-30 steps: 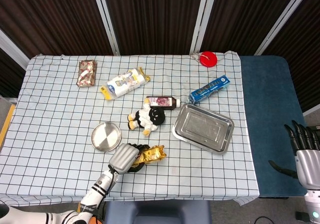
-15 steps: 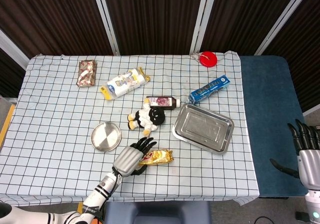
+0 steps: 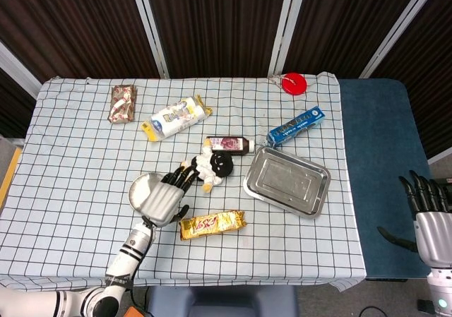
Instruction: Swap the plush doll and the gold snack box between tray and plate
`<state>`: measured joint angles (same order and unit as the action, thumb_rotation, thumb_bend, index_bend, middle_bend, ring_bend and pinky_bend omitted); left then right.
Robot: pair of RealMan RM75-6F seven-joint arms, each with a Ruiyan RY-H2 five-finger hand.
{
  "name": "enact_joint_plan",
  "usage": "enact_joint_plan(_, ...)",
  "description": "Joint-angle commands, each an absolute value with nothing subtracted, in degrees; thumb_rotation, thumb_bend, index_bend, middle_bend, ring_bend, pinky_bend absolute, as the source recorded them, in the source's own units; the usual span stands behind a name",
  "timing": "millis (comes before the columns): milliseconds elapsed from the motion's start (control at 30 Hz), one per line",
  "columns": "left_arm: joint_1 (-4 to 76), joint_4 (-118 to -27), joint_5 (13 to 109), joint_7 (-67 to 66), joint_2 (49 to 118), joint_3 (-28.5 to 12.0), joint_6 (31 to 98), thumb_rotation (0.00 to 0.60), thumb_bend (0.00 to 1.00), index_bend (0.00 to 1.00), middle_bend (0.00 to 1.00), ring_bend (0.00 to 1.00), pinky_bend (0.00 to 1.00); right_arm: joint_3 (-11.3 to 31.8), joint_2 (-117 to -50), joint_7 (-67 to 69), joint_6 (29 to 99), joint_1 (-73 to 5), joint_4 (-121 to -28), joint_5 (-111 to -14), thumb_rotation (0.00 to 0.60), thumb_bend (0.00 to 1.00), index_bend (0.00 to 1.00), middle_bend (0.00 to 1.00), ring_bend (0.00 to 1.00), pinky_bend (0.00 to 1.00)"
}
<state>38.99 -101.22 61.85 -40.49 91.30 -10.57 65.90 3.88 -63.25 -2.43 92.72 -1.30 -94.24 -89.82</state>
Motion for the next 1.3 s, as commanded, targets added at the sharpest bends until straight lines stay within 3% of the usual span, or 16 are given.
enact_joint_plan(33,41.4,-97.3,59.3,-39.2,92.4,-12.8,63.5,0.6,0.42,0.0,0.0,0.0,0.2,3.7,-63.4,-2.8,92.6,-1.4,-94.1,-90.2,0.6,0.11,0.0,0.0,0.0,0.0)
enact_joint_plan(500,50.6,-83.7,53.7,-37.0,99.7,-16.8,55.1,0.6,0.41,0.0,0.0,0.0,0.13,2.9,-62.9,-3.5,90.4,-1.9,-94.3,-90.7,0.6,0.11,0.0,0.0,0.0,0.0)
enact_joint_plan(833,54.3,-77.0,48.5,-36.4,104.2,-16.7,51.8,0.6,0.4,0.0,0.0,0.0,0.11,2.6,-62.2,-2.0,89.8,-2.1,-94.4,-91.2,0.6,0.11,0.0,0.0,0.0,0.0)
enact_joint_plan(1300,58.5,-56.9,49.6,-29.9,114.4,-17.0,48.4,0.6,0.4,0.0,0.0,0.0,0.11,2.6,-61.5,-0.4,88.8,-2.5,-94.5,-90.9,0.6,0.11,0.0,0.0,0.0,0.0)
